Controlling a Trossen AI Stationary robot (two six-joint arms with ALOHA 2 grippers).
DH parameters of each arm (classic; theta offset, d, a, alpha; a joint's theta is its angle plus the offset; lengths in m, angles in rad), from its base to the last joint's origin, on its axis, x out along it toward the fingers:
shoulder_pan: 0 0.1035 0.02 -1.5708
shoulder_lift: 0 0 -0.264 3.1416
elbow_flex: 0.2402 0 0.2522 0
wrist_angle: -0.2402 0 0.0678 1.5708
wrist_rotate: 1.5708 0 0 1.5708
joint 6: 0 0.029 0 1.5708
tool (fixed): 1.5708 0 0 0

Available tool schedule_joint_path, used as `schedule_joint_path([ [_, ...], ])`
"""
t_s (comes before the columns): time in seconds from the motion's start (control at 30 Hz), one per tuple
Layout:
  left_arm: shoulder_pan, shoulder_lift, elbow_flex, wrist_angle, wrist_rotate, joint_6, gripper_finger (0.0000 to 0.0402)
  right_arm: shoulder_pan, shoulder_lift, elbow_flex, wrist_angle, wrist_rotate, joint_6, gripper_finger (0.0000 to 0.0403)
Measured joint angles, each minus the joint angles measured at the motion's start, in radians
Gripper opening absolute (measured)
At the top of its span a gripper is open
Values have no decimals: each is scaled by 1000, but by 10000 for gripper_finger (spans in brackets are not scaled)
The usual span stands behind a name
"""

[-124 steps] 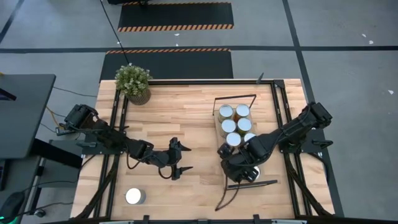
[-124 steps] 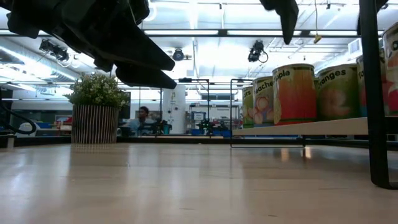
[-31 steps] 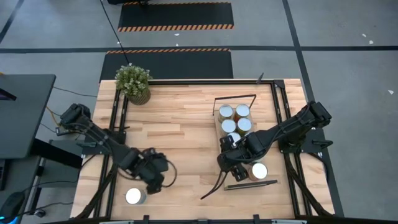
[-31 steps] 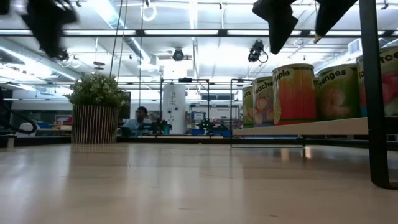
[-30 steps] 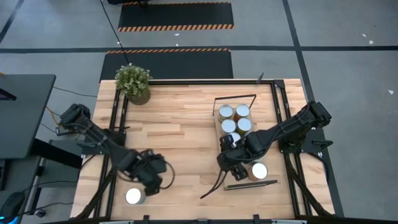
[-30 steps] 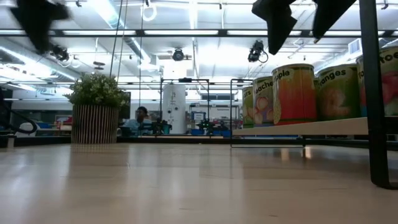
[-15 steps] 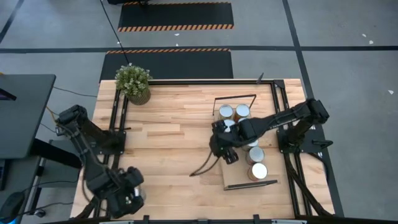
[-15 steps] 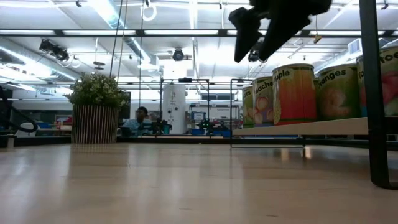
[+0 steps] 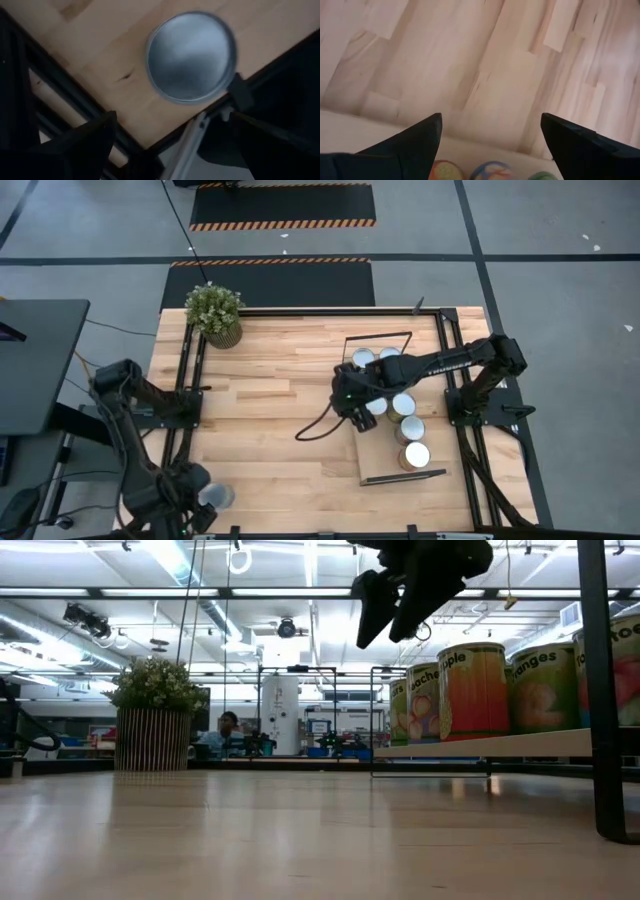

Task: Pick and place cans onto a shelf
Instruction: Put the canned cherries on the shelf

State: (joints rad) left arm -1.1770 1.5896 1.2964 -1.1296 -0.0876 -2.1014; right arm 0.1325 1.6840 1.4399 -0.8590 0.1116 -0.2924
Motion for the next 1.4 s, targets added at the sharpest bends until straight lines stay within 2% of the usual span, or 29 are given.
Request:
schedule_joint_path([
  [0.1, 2, 25, 0, -7, 37, 15, 389, -7, 0, 0, 20, 0, -23, 346],
  [0.33, 6, 83, 0, -9, 49, 61, 389, -11, 0, 0, 28, -1, -22, 346],
  [0.7, 87, 177, 0, -16, 52, 361, 389, -11, 0, 0, 25, -3, -16, 346],
  [0.87, 130, 184, -8, -1, 1, 421, 389, -10, 0, 0, 26, -11, 15, 346],
  [1.03, 163, 185, -24, 22, 12, 493, 389, -9, 0, 0, 6, -11, 48, 346],
  [1.2, 182, 185, -28, 22, 67, 549, 388, 5, -5, 0, -39, -11, 79, 346],
  [1.3, 182, 185, -28, 20, 79, 568, 375, 26, -27, -1, -48, -11, 114, 346],
  [1.4, 180, 185, -28, 13, 86, 589, 346, 51, -49, -1, -48, -11, 148, 346],
])
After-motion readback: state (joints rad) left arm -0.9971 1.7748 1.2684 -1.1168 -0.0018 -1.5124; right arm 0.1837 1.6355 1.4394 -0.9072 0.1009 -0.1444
